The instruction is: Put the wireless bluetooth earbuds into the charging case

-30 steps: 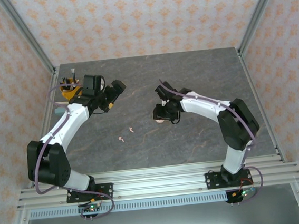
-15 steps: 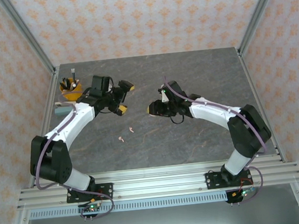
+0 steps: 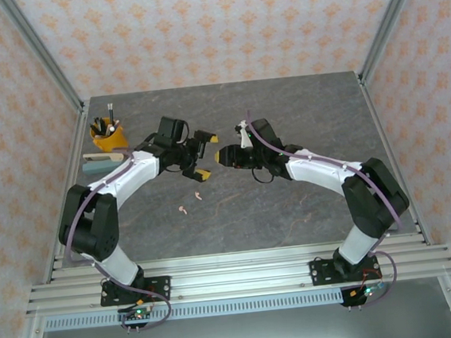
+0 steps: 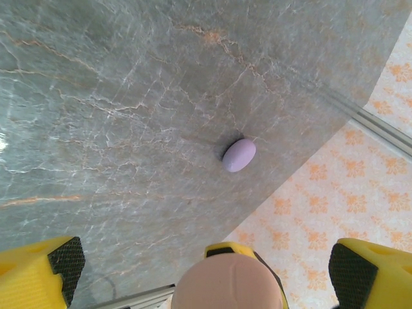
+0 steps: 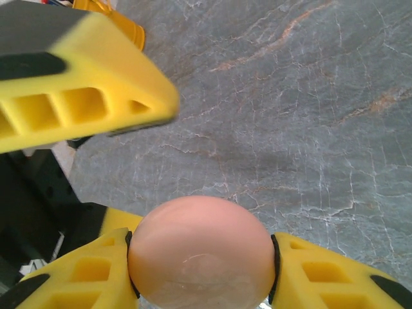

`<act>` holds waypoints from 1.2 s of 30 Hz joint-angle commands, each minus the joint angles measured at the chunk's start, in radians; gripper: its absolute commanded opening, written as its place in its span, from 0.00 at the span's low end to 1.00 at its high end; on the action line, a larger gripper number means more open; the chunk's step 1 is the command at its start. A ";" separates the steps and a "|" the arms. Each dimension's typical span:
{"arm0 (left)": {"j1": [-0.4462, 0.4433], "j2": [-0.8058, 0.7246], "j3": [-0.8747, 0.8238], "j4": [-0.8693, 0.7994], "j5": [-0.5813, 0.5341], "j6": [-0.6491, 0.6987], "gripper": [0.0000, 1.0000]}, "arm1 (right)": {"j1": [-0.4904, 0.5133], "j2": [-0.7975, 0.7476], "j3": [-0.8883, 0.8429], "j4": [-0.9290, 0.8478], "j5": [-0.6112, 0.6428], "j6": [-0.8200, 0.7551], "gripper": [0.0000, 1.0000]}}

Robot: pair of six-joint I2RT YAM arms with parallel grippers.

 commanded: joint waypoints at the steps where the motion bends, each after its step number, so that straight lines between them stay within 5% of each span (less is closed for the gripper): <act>1: -0.017 0.016 0.039 0.056 0.023 -0.065 1.00 | -0.003 0.014 0.022 0.064 -0.020 -0.021 0.40; 21: -0.073 0.038 0.012 0.173 0.017 -0.143 0.90 | -0.004 0.036 0.024 0.086 0.000 -0.013 0.40; 36: -0.081 0.046 0.001 0.183 0.003 -0.147 0.61 | -0.004 0.025 0.011 0.089 0.022 -0.007 0.40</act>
